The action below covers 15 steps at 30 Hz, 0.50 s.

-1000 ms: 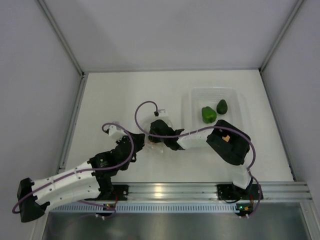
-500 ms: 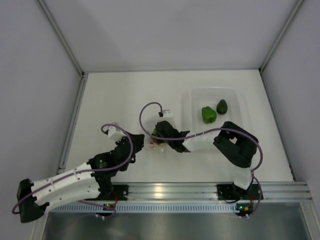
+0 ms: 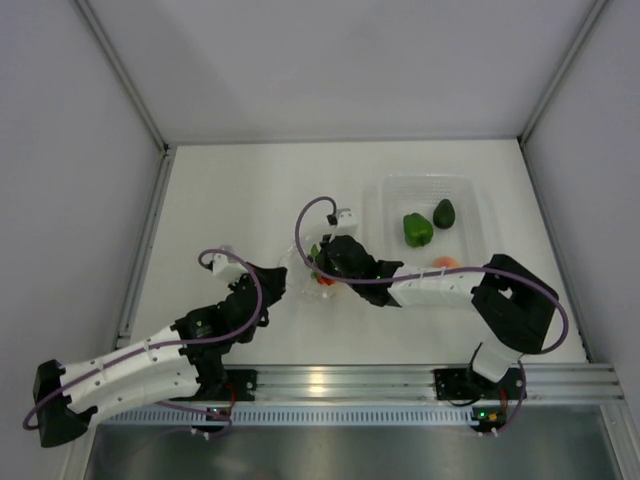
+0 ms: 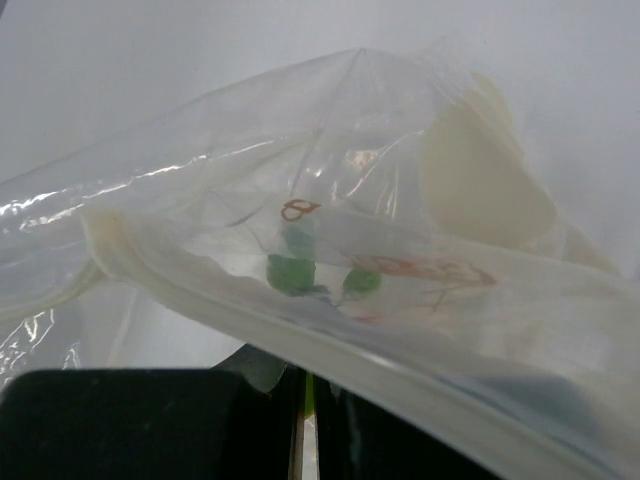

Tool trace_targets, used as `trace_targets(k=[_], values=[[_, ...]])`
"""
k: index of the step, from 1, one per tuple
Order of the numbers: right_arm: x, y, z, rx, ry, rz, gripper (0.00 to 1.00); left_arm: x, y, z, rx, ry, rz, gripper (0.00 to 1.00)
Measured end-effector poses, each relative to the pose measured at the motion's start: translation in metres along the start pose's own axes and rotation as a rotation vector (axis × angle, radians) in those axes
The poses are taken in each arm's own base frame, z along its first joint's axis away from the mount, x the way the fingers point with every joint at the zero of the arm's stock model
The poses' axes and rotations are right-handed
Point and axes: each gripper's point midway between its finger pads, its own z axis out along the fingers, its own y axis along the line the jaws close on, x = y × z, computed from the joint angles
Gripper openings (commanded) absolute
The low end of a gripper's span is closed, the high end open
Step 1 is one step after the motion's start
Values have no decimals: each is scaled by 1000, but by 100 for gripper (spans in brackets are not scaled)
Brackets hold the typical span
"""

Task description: Open the zip-top bag and remove the fake food

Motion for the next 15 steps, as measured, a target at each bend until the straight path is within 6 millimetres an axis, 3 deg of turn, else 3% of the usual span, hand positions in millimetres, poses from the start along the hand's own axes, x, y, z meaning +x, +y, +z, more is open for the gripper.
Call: trace_targets(k=[10,15], values=[[-22,9,-21,-63,-41,-77,0,-3,1,1,-7,-18,1,0],[-13,11,-33,-123,-15,-149,0,-8,2,0,-17,-33,18,0]])
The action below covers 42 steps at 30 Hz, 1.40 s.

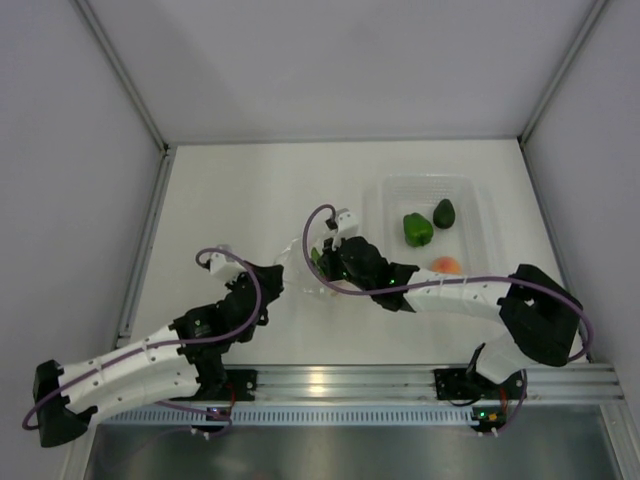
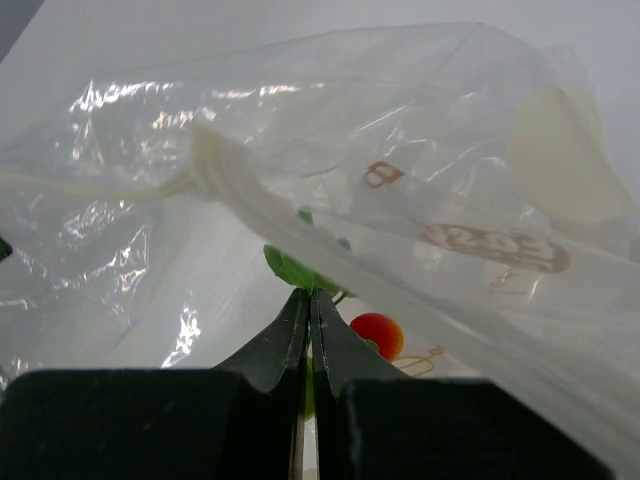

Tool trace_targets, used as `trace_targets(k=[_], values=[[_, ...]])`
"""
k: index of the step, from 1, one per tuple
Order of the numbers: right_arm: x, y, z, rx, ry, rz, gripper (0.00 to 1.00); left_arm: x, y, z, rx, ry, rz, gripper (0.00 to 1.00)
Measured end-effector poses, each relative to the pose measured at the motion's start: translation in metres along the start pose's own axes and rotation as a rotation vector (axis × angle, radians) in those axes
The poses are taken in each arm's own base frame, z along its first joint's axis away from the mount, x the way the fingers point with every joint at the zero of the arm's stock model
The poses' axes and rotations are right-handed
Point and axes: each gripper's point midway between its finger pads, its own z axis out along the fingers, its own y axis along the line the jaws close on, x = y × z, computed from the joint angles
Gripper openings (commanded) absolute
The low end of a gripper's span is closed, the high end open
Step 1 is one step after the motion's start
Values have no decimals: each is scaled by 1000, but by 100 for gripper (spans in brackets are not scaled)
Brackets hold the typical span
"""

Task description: Open the zip-top bag and remove the fake food

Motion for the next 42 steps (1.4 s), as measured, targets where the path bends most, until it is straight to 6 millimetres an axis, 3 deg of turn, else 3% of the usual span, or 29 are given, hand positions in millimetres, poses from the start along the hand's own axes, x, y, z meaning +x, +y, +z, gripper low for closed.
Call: trace_targets(k=[5,11,20,34,42], values=[[10,15,-7,-87,30,-85,0,-14,-13,-5,15,-16,55,0],[5,40,-22,-183,17,-158,0,-22,-40,-6,47,-1,164,0],[-57,48,-43,-156,-112,-153,0,-12,-39,-6,57,41,217,0],[-92,36,-82,-110,-189,-123,0,3,-25,4,-6,61,287,0],[-115,38,-103,-147,-269,-27,0,0,-29,3,-1,59,279,0]])
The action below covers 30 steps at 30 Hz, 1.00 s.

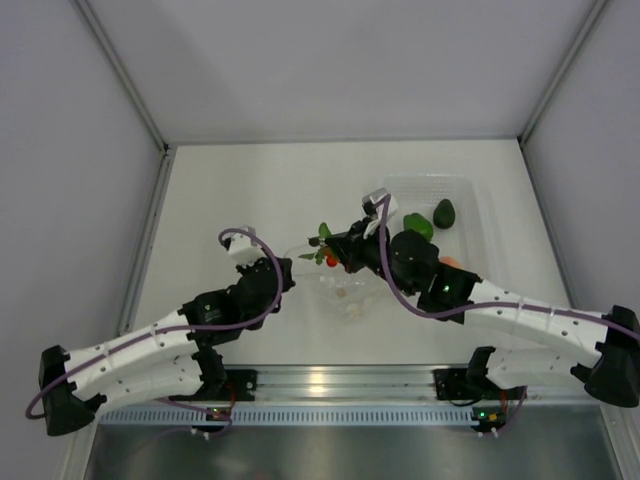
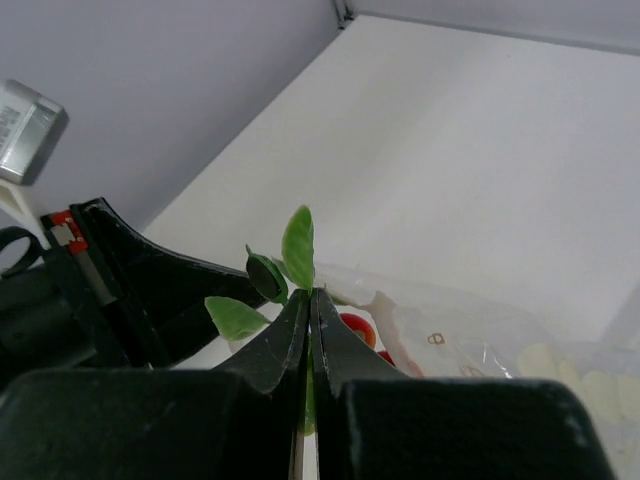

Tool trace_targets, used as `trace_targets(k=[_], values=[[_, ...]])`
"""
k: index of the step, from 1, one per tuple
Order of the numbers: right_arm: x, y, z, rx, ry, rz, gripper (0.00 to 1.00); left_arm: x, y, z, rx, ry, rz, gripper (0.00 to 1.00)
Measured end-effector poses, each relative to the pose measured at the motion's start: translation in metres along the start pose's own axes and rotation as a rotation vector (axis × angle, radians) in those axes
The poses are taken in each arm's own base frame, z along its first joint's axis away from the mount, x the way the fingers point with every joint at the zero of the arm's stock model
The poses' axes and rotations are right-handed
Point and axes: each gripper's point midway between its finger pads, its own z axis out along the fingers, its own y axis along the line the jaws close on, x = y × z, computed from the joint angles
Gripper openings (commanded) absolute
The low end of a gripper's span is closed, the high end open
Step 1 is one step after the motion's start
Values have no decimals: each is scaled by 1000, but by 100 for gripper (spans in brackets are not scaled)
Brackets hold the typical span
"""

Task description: Open the zip-top bag and remove the fake food

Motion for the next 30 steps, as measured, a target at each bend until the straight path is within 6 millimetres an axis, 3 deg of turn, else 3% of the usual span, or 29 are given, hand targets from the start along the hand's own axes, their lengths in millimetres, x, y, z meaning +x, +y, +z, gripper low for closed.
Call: trace_targets(k=[8,16,20,23,26,30], values=[[-28,14,-4,-166,-78,193,0,0,0,0,1,0,-1,0],[-52,57,-13,-410,-108,333,0,-1,3,0,-12,-8,7,0],[-67,65,-16,-477,-145,385,0,-3,4,0,-17,-15,8,0],[-67,58,-14,-436,-145,375,0,-7,10,-3,-36,-27,16,0],[-69,37,-14,-338,-156,341,0,-18,15,-7,-66,-46,28,0],[-92,-17,-26,-179,-228,296,0,-38,21,-11,-107,-77,36,0]])
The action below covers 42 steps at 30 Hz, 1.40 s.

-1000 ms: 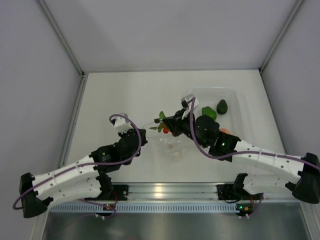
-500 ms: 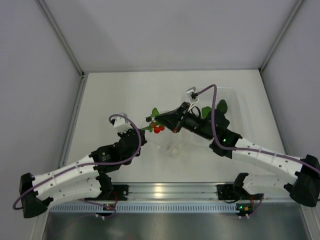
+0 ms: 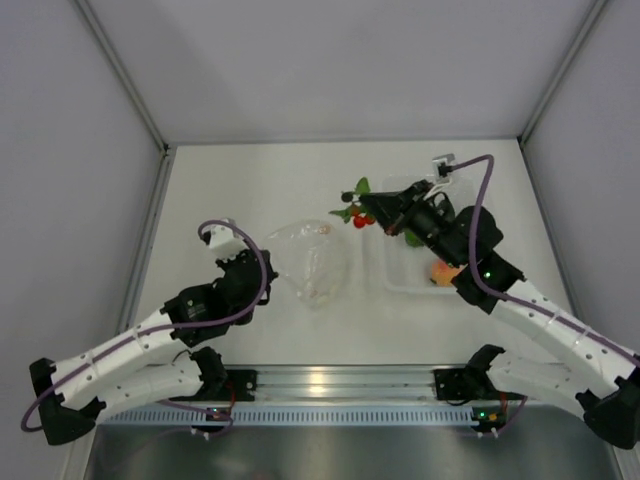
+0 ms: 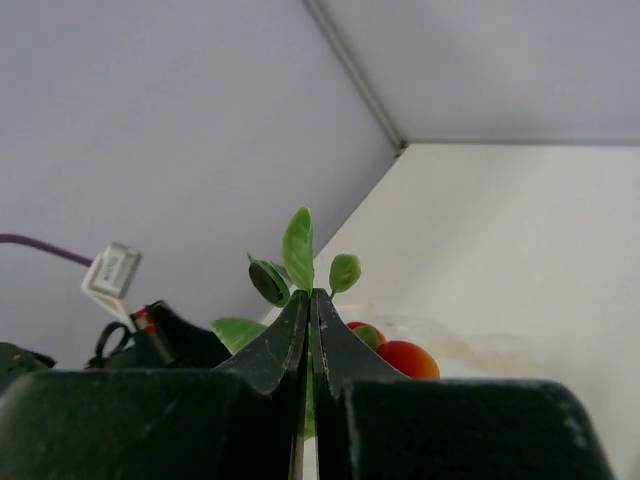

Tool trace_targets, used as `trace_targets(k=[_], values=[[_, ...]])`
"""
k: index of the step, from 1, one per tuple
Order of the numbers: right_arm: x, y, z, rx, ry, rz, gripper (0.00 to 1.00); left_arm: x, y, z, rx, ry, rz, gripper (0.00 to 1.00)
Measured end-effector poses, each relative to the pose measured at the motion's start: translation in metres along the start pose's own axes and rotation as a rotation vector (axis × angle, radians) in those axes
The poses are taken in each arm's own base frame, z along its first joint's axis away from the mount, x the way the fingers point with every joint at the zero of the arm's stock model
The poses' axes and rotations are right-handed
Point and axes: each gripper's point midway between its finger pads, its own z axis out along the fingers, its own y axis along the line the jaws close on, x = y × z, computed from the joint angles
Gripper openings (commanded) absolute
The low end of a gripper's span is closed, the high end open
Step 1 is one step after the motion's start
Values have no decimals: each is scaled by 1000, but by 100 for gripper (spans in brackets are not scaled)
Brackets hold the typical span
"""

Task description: Open the zip-top bag and remove the fake food

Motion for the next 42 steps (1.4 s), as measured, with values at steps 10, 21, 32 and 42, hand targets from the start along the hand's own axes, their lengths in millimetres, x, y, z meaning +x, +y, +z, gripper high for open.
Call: trace_targets(k=[10,21,32,42], values=[[-97,-146,-70,518,-176,-143,0,-51,26,24,-174,-12,97,0],[20,-336,-138,1114,279,25,27,-55,43,41,-260,71,226,0],[33,-318,-167,1136,302,14,86,-90,48,57,-367,47,273,0],[-28,-219,-175,887,67,-110,99,-112,17,91,-384,44,365,0]])
